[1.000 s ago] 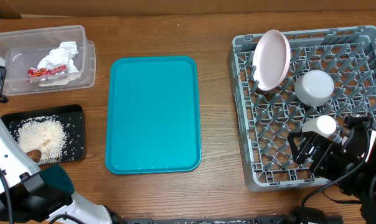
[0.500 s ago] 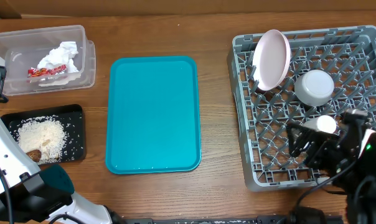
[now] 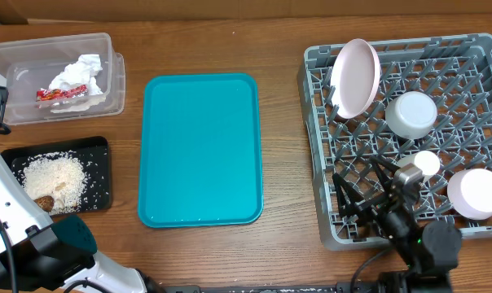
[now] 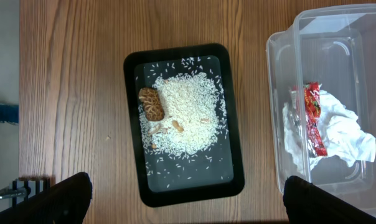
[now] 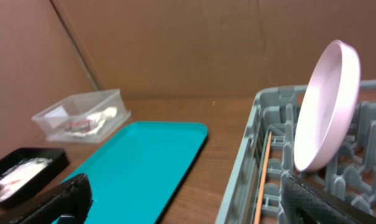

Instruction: Sort waste into correct bins and load items into the dishwasher

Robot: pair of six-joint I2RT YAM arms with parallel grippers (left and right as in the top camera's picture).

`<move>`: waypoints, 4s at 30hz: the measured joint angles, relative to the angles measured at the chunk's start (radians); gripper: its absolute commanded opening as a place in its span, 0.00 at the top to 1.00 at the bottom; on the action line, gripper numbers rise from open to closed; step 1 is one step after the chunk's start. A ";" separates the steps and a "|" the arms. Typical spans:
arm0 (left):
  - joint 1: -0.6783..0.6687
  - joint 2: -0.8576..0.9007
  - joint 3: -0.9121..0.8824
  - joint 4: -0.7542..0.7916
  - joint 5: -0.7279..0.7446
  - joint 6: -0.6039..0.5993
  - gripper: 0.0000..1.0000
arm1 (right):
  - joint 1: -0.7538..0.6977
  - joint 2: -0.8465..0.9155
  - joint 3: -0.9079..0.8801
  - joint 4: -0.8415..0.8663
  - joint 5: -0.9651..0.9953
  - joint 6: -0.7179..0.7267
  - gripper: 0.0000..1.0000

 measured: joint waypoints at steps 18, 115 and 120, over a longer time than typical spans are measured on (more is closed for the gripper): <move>0.000 0.000 0.000 0.000 0.000 0.000 0.00 | 0.000 -0.173 -0.137 -0.034 0.359 -0.011 0.00; -0.399 -0.641 -0.891 0.677 0.494 0.763 0.00 | 0.000 -0.173 -0.137 -0.035 0.471 -0.179 0.00; -0.479 -0.929 -1.309 0.962 0.525 0.831 0.00 | 0.000 -0.173 -0.137 -0.035 0.470 -0.179 0.00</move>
